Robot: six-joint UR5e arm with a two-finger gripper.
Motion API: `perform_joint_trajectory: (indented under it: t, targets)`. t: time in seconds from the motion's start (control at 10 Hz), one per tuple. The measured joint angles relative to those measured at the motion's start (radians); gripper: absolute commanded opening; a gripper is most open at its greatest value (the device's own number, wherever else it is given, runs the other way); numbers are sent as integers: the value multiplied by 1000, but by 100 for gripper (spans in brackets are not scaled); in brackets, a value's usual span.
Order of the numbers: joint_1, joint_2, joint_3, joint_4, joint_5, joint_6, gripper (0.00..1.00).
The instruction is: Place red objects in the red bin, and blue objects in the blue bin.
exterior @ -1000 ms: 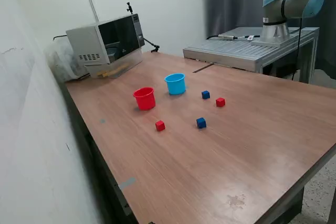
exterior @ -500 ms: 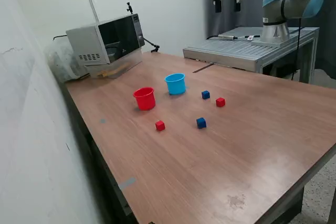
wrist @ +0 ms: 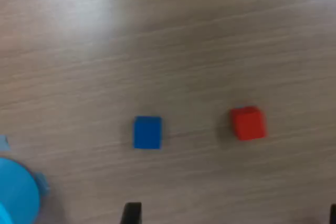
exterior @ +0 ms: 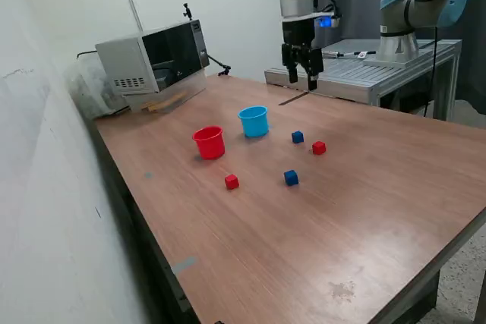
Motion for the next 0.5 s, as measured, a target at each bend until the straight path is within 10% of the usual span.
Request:
perform_joint_trajectory:
  t: [0.5]
  targets:
    - [-78,74,73,-105,-7,2,100]
